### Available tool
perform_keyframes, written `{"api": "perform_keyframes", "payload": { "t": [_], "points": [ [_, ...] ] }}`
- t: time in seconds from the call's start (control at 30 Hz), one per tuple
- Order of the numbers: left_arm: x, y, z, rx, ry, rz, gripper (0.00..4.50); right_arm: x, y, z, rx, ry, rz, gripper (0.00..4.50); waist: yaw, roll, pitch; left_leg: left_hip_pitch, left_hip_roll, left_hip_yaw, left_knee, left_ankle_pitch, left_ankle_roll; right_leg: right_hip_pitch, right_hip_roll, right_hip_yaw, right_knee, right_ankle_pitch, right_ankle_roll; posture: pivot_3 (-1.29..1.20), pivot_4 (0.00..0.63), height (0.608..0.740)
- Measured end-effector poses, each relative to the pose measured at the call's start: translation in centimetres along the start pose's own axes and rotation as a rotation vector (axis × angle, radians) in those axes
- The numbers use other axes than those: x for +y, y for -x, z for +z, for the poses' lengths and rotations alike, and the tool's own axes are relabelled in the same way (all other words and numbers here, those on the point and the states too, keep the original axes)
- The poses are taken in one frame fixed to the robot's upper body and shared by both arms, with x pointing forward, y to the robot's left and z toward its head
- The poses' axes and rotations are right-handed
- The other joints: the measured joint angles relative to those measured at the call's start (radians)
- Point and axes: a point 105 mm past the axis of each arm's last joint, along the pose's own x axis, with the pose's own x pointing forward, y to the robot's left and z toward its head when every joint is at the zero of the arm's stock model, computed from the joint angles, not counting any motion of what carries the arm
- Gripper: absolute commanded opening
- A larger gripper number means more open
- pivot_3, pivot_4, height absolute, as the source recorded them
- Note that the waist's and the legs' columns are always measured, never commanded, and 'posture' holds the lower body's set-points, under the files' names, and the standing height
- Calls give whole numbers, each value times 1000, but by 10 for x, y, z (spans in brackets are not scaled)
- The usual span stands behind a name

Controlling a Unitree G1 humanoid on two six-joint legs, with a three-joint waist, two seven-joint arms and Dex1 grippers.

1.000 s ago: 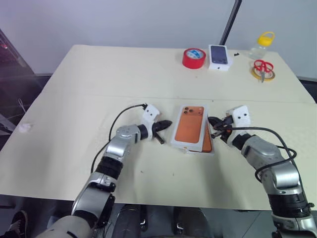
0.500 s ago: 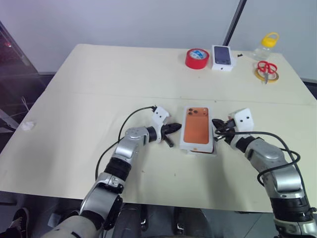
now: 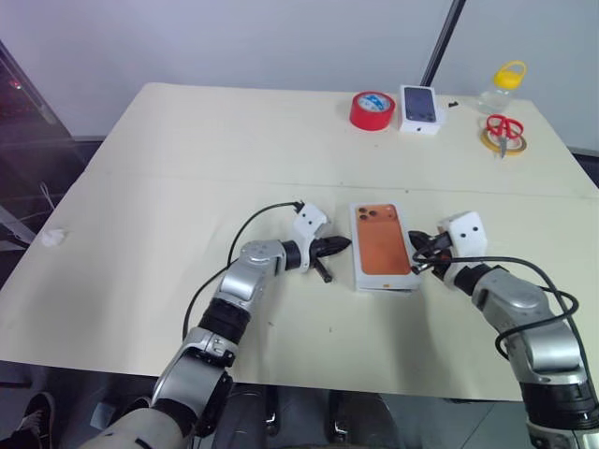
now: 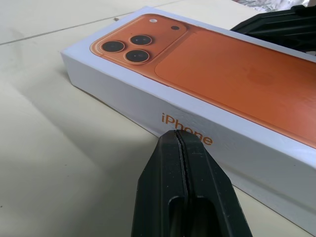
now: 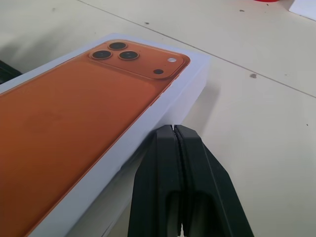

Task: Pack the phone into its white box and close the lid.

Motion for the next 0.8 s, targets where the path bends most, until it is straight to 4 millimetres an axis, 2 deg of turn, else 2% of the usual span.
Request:
{"api": "perform_keyframes", "payload": {
  "t": [0.13,0.4,0.57,0.8],
  "points": [
    [-3,3,-2,2,6,-6,0,5,7,-3,23,22,23,51,0,0,0,0,0,0,0,0,0,0,0,0,0,0,0,0,150,723],
    [-5,9,-3,11,-14,-4,0,10,8,-5,35,32,39,51,-1,0,0,0,0,0,0,0,0,0,0,0,1,0,0,0,150,723],
    [-9,10,-9,18,6,-7,0,13,11,-17,87,74,53,51,-1,0,0,0,0,0,0,0,0,0,0,0,1,0,0,0,150,723],
    [-10,12,4,-34,35,-18,0,0,12,-22,108,87,20,51,0,0,0,0,0,0,1,0,0,0,0,0,1,0,0,0,150,723]
  ]
}}
